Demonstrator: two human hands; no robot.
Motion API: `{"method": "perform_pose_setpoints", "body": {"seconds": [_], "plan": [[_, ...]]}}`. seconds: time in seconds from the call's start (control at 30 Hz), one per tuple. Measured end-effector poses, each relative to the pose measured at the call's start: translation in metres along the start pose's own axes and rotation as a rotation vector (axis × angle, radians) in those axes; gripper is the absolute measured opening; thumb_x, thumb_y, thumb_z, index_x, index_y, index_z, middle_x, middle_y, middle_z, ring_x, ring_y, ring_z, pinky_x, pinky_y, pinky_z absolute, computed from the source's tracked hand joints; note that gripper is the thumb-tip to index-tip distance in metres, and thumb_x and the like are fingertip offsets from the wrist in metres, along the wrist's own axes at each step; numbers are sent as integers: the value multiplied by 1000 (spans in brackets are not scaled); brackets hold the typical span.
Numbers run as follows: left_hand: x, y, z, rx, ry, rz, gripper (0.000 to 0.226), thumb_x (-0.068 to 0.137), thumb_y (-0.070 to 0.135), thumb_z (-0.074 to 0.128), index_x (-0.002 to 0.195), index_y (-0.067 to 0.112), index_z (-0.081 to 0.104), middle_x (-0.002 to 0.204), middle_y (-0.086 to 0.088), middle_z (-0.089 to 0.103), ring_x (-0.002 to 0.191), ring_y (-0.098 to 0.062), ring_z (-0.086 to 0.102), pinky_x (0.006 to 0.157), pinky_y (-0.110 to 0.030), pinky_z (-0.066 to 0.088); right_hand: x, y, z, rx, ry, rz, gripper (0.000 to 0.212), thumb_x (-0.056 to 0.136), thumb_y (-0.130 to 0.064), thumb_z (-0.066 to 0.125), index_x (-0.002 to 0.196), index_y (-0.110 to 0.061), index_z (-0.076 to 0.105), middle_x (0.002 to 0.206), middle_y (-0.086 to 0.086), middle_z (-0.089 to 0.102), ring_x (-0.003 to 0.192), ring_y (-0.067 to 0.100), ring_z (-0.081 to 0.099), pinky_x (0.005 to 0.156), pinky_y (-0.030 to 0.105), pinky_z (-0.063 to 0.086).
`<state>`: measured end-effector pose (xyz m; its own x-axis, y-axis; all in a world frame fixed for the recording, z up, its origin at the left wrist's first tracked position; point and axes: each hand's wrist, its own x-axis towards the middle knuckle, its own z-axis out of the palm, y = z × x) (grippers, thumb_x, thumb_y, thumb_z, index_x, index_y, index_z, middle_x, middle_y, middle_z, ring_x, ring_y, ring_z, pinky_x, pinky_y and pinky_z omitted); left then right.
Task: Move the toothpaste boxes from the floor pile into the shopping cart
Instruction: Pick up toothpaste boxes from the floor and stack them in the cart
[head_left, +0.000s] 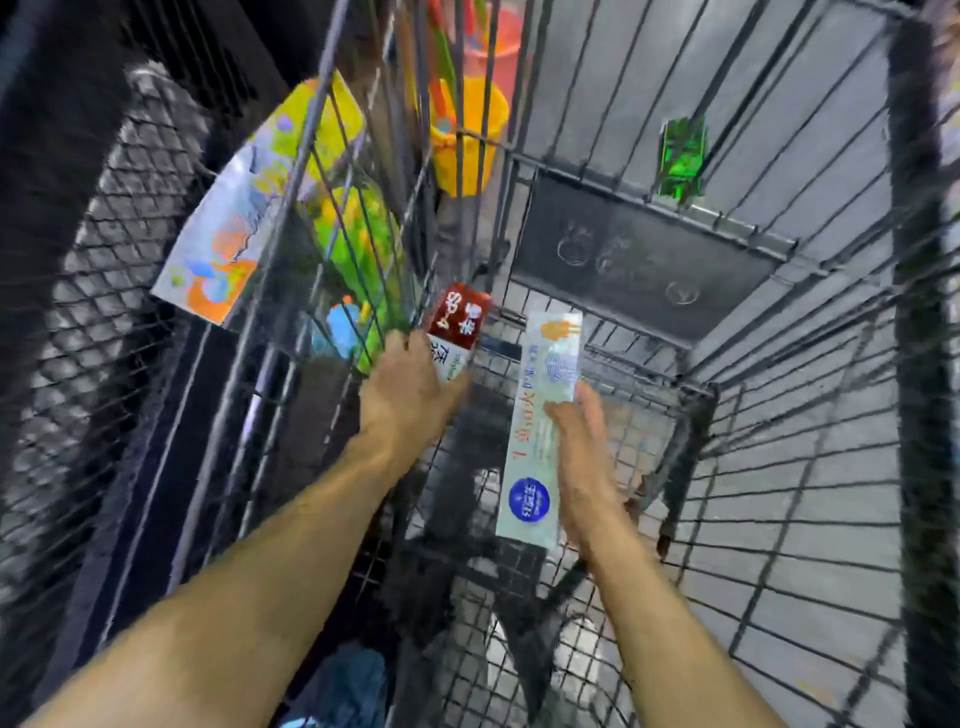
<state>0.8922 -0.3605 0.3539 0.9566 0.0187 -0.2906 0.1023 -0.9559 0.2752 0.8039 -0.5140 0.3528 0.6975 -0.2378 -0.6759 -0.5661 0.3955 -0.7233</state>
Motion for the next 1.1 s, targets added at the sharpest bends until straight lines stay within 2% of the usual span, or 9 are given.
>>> {"method": "perform_pose_setpoints", "body": {"seconds": [0.13, 0.23, 0.33, 0.43, 0.53, 0.63, 0.67, 0.93, 1.1], "plan": [[27, -7, 36, 103, -35, 24, 73, 95, 54, 55, 147, 9, 30, 131, -15, 47, 119, -35, 54, 89, -48, 50, 42, 23, 1, 29, 22, 18, 42, 92, -25, 57, 134, -28, 54, 118, 10, 71, 95, 27, 72, 67, 34, 58], [34, -11, 59, 210, 15, 40, 80, 96, 53, 53, 154, 7, 23, 130, -17, 51, 116, -35, 55, 81, -47, 53, 57, 37, -1, 48, 13, 32, 49, 87, -24, 58, 136, -25, 53, 121, 10, 70, 103, 32, 71, 77, 45, 60], [38, -16, 72, 334, 77, 99, 69, 87, 44, 61, 145, 11, 44, 115, -15, 59, 94, -33, 64, 58, -39, 52, 68, 46, -1, 0, 45, 34, 36, 94, -10, 60, 128, -22, 55, 120, 11, 70, 105, 31, 70, 83, 44, 61], [36, -22, 81, 480, 177, 137, 50, 80, 40, 74, 123, 18, 58, 107, -5, 59, 91, -24, 63, 45, -30, 45, 73, 49, 2, -13, 89, 83, 29, 95, -5, 61, 115, -23, 50, 115, 15, 70, 98, 27, 72, 70, 32, 61], [35, -25, 83, 430, 189, 199, 38, 86, 30, 72, 119, 16, 59, 113, -3, 60, 108, -25, 57, 60, -35, 51, 76, 52, 5, -17, 108, 101, 28, 95, -7, 63, 110, -22, 45, 114, 15, 69, 92, 24, 72, 64, 27, 60], [40, -38, 85, 345, 129, 374, 39, 91, 21, 66, 126, 5, 60, 124, -12, 63, 120, -33, 54, 97, -43, 50, 78, 55, 10, -19, 81, 107, 25, 97, -14, 63, 108, -24, 43, 117, 13, 69, 98, 24, 72, 68, 32, 61], [41, -44, 85, 348, 99, 414, 42, 94, 21, 63, 130, 2, 58, 130, -15, 61, 123, -34, 53, 103, -45, 46, 79, 55, 12, -21, 80, 107, 24, 98, -16, 62, 108, -25, 43, 117, 11, 69, 98, 24, 72, 67, 32, 61], [38, -37, 68, 329, 79, 307, 55, 78, 6, 79, 128, 4, 59, 122, -13, 65, 108, -30, 59, 81, -35, 56, 80, 55, 24, -107, 57, 50, 34, 99, -24, 61, 129, -23, 45, 114, 1, 67, 93, 12, 73, 63, 23, 58], [44, -51, 64, 258, -64, 428, 58, 77, 0, 75, 131, 1, 56, 131, -17, 60, 118, -34, 53, 101, -40, 47, 80, 58, 34, -94, 42, 30, 32, 100, -24, 59, 128, -24, 43, 105, -3, 70, 86, 10, 74, 71, 31, 61]]}}
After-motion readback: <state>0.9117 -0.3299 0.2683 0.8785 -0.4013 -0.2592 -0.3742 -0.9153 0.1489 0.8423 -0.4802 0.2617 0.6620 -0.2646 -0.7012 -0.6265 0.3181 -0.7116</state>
